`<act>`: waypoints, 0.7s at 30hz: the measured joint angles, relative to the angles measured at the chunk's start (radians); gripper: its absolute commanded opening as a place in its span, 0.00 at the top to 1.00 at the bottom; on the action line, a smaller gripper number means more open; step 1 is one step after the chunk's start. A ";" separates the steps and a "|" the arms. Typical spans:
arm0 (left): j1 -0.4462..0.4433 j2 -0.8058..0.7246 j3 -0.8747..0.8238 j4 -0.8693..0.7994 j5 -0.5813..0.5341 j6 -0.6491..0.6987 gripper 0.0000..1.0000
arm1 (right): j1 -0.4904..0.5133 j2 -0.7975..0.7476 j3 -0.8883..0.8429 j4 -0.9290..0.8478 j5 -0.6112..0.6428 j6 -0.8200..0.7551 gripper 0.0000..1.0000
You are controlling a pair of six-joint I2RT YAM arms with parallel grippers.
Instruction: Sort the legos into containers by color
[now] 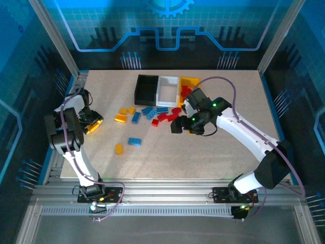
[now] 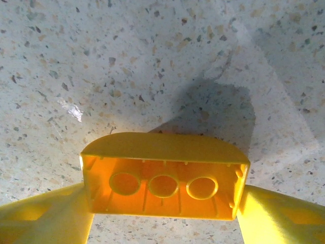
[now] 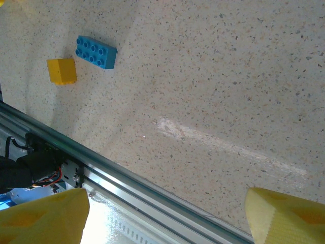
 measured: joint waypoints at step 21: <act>-0.131 -0.116 -0.024 0.009 0.079 -0.022 0.34 | -0.003 -0.008 -0.013 0.006 0.000 -0.017 0.19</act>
